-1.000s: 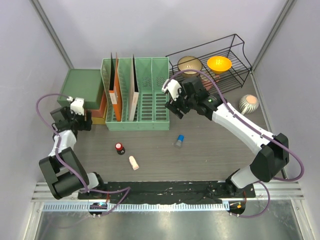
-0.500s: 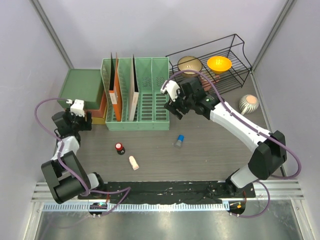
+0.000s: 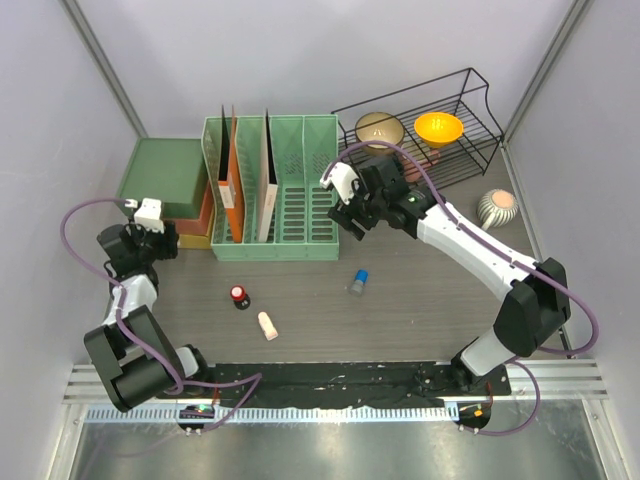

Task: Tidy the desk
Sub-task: Open the drawer in the storage box.

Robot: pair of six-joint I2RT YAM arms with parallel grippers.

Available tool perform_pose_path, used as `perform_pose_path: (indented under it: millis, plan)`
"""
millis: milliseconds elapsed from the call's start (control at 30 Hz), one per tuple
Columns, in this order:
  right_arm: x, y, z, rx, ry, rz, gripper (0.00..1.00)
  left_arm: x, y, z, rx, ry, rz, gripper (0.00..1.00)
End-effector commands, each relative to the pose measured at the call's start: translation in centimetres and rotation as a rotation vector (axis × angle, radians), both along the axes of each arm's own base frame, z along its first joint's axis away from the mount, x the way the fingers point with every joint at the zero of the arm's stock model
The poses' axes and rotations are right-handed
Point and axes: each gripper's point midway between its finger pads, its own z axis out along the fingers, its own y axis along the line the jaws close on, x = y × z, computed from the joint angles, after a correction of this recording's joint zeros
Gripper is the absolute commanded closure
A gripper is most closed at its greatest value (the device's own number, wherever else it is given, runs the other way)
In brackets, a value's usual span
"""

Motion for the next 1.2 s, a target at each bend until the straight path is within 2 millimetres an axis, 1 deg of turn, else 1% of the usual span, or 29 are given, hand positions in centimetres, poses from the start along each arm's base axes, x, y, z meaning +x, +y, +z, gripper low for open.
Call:
perform_pose_path:
  millis: [0, 167, 400, 667, 900, 1033, 1167]
  plan:
    - [0.3, 0.3, 0.8, 0.023, -0.019, 0.005, 0.23, 1.3, 0.2, 2.8, 0.028, -0.093, -0.038, 0.46]
    - [0.2, 0.3, 0.5, 0.017, -0.009, 0.006, 0.23, 1.7, 0.3, 3.0, 0.026, -0.104, -0.039, 0.53]
    - [0.2, 0.4, 0.2, 0.009, 0.001, 0.011, 0.23, 1.8, 0.4, 3.0, 0.046, -0.135, -0.038, 0.56]
    - [0.1, 0.4, -0.4, -0.002, 0.020, 0.015, 0.23, 2.1, 0.6, 2.3, 0.046, -0.133, -0.035, 0.56]
    - [0.0, 0.4, -0.6, -0.006, 0.028, 0.018, 0.23, 2.2, 0.5, 2.2, 0.044, -0.144, -0.041, 0.57]
    - [0.0, 0.4, -1.0, -0.013, 0.037, 0.020, 0.23, 2.2, 0.4, 2.2, 0.038, -0.148, -0.045, 0.60]
    - [0.1, 0.4, -1.3, -0.020, 0.045, 0.018, 0.23, 2.2, 0.3, 2.3, 0.036, -0.149, -0.051, 0.67]
